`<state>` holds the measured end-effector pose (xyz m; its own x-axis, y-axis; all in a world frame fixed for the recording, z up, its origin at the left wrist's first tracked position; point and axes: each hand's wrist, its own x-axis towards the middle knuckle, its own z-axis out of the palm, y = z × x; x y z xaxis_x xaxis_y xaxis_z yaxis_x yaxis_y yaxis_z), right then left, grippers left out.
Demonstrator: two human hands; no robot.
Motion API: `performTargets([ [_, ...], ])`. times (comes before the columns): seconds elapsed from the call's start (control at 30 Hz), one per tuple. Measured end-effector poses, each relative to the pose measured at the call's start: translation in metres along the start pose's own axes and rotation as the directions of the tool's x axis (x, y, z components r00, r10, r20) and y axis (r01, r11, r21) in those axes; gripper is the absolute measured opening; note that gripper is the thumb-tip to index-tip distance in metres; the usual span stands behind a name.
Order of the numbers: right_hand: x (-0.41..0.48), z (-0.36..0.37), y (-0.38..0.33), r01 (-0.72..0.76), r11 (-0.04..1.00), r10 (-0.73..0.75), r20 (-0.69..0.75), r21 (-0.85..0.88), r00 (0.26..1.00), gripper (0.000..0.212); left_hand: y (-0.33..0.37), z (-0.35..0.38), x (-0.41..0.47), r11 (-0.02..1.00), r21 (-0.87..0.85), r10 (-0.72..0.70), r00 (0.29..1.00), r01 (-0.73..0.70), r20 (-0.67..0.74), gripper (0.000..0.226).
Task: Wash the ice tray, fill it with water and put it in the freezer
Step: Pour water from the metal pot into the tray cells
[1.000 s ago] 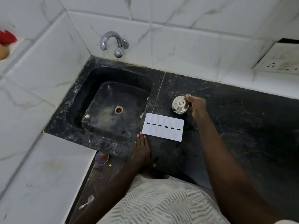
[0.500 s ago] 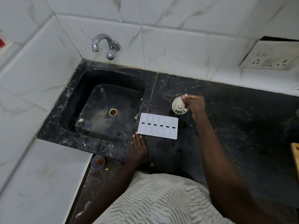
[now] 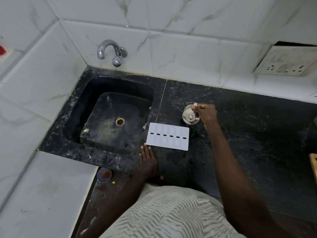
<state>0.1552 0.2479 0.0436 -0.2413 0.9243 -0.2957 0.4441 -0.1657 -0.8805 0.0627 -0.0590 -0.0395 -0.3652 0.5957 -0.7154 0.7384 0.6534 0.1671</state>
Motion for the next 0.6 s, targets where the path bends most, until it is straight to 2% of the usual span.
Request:
performTargets([
  [0.6,-0.0035,0.0055,0.0061,0.049,0.998,-0.044,0.084,-0.048,0.995,0.022,0.0003,-0.0022,0.0000,1.000,0.009,-0.006,1.000,0.006,0.021,0.165],
])
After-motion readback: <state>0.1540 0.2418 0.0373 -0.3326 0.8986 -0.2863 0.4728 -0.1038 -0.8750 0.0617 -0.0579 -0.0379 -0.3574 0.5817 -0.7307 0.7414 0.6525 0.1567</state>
